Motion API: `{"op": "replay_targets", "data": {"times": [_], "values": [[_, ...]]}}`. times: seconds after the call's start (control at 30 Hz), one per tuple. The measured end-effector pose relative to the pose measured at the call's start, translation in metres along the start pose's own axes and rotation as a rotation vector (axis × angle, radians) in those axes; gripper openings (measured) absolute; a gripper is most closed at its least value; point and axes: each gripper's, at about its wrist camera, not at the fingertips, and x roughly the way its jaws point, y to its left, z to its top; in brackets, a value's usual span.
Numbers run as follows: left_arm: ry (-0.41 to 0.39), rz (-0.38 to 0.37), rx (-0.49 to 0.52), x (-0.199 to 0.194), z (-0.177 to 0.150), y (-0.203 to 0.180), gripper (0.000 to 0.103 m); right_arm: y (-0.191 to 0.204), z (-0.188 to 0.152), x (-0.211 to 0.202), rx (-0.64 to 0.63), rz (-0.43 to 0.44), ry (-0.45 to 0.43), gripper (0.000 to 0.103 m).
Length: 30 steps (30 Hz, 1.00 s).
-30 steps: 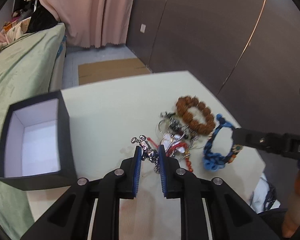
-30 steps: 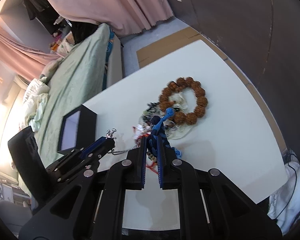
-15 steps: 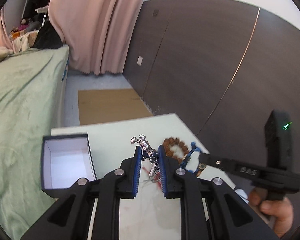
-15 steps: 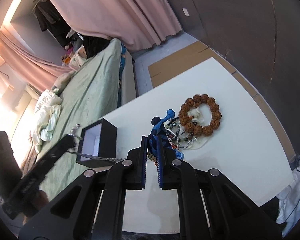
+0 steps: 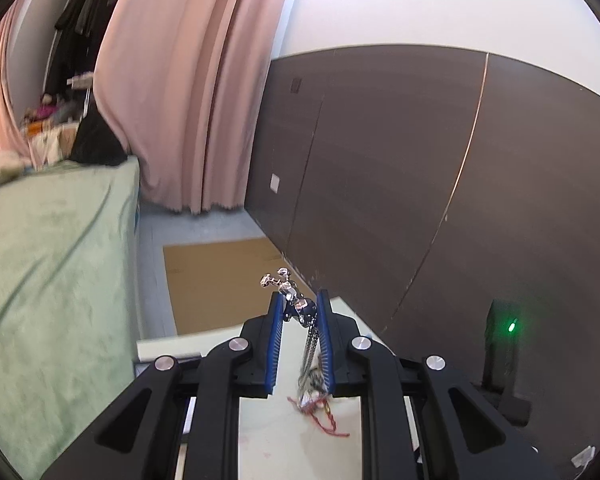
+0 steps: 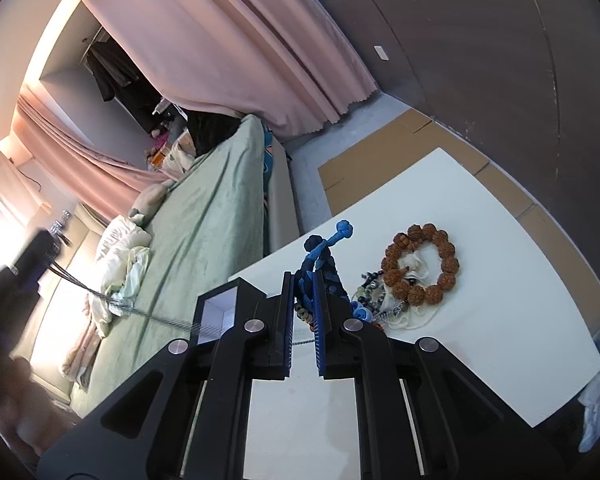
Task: Organize jewelry
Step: 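Lift the blue bracelet and silver chain and carry both toward the black box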
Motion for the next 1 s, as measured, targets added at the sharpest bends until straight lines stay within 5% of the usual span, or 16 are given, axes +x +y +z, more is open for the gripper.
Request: {"op": "replay_targets", "data": {"times": [0.5, 1.0], "values": [[-0.163, 0.121, 0.088, -0.071, 0.086, -0.001, 0.015, -0.001, -0.001, 0.006, 0.019, 0.033, 0.022, 0.01], [-0.174, 0.23, 0.073, -0.08, 0.103, 0.039, 0.015, -0.005, -0.002, 0.005, 0.027, 0.048, 0.022, 0.01]]}}
